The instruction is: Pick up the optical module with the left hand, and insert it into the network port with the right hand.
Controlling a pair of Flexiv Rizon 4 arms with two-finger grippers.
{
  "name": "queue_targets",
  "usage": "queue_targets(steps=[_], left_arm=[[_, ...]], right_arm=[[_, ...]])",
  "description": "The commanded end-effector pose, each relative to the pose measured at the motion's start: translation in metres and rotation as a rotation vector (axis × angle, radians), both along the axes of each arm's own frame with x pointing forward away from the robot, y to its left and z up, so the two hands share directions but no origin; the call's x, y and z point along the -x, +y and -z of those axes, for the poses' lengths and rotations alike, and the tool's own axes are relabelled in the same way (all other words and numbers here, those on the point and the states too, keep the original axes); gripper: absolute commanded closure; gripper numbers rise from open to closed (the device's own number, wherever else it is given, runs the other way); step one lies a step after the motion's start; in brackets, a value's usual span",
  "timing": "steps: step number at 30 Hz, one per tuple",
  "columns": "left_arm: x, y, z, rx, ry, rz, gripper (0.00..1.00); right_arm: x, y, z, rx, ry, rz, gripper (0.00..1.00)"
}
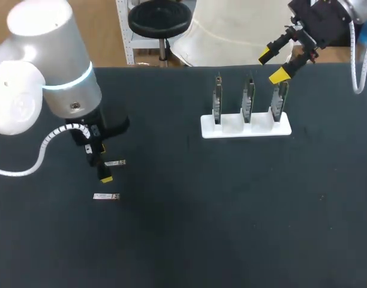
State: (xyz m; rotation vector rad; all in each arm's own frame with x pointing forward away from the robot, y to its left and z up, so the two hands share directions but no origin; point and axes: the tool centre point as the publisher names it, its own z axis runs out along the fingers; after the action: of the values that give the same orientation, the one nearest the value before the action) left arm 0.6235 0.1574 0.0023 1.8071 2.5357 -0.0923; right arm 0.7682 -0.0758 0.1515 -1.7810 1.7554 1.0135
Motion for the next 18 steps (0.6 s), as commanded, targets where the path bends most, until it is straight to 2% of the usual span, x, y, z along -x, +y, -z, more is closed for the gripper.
queue_targets(steps=[1,18], left_arm=[[-0.003,0.0,0.006,-0.003,0.01,-0.004,0.0],[-0.014,-0.001,0.009,-0.006,0.014,0.033,0.0]], right_arm=[[0.003,0.0,0.0,0.0,-0.006,0.005,0.0],[0.003,0.0,0.0,0.0,-0.006,0.005,0.0]])
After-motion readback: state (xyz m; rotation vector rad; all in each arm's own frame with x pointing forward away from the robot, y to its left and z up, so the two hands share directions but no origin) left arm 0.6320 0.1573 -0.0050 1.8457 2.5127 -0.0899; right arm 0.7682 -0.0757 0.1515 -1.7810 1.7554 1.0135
